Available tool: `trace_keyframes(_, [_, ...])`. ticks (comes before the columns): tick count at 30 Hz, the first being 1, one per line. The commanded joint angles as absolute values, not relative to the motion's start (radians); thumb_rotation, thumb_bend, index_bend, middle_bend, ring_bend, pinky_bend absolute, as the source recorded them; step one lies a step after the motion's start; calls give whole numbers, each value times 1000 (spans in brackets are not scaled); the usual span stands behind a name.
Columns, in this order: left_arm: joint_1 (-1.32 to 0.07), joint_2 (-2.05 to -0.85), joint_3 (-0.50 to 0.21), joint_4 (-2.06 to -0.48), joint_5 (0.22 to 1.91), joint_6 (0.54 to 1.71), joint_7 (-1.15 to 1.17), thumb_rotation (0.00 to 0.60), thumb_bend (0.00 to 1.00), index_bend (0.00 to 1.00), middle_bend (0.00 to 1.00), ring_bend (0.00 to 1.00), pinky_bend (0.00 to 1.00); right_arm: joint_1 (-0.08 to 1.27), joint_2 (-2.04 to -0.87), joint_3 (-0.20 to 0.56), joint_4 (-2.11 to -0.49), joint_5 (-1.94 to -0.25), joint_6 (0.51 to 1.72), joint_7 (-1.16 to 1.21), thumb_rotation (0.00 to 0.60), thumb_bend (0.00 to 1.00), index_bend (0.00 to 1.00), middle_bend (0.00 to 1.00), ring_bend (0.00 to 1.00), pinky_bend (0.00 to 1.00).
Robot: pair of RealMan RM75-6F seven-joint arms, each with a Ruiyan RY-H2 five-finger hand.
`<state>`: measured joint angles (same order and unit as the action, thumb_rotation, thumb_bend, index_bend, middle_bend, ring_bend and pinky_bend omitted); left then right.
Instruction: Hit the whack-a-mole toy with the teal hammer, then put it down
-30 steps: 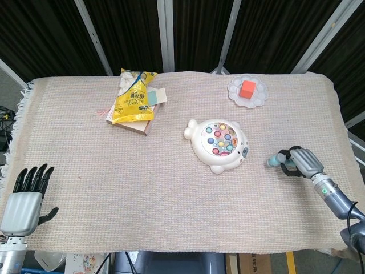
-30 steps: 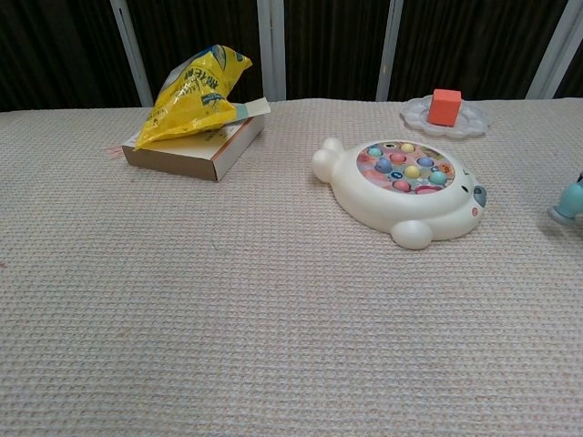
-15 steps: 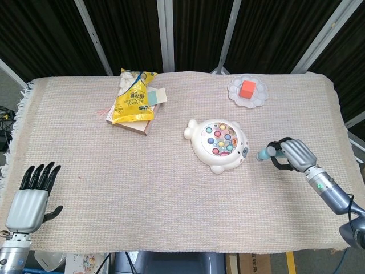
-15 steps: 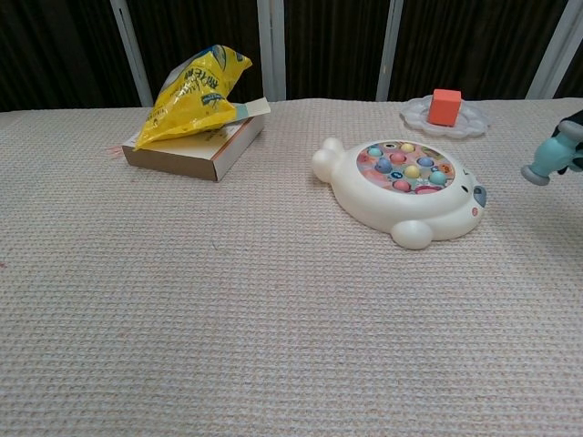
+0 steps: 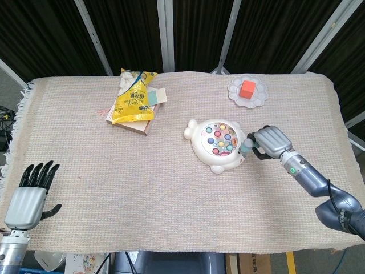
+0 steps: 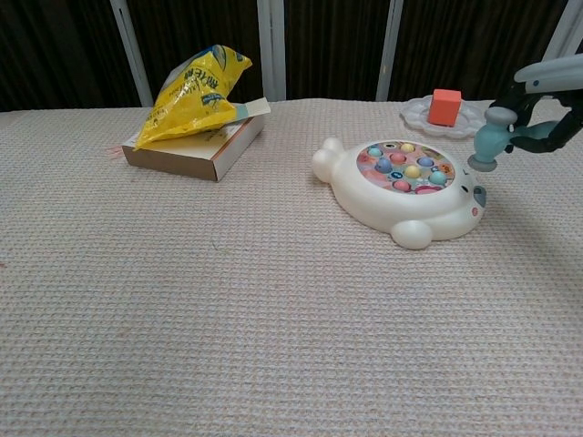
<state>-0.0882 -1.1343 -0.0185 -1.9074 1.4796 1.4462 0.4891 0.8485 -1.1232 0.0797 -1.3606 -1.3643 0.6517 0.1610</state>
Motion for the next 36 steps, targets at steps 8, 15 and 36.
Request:
trace_keyframes(8, [-97, -1139, -22, -1888, 1460, 1433, 465, 600, 154, 0, 0, 0, 0, 944, -1161, 106, -1354, -1156, 523, -64, 600, 797, 831, 754, 575, 304])
trace_keyframes(15, [-102, -1141, -23, -1880, 1449, 1426, 460, 600, 154, 0, 0, 0, 0, 974, -1193, 88, -1337, -1071, 502, -150, 600, 797, 834, 756, 577, 307])
trace_keyframes(36, [-113, -1146, -23, -1851, 1437, 1419, 423, 600, 154, 0, 0, 0, 0, 1040, -1164, 45, -1423, -871, 569, -336, 600, 799, 852, 765, 587, 314])
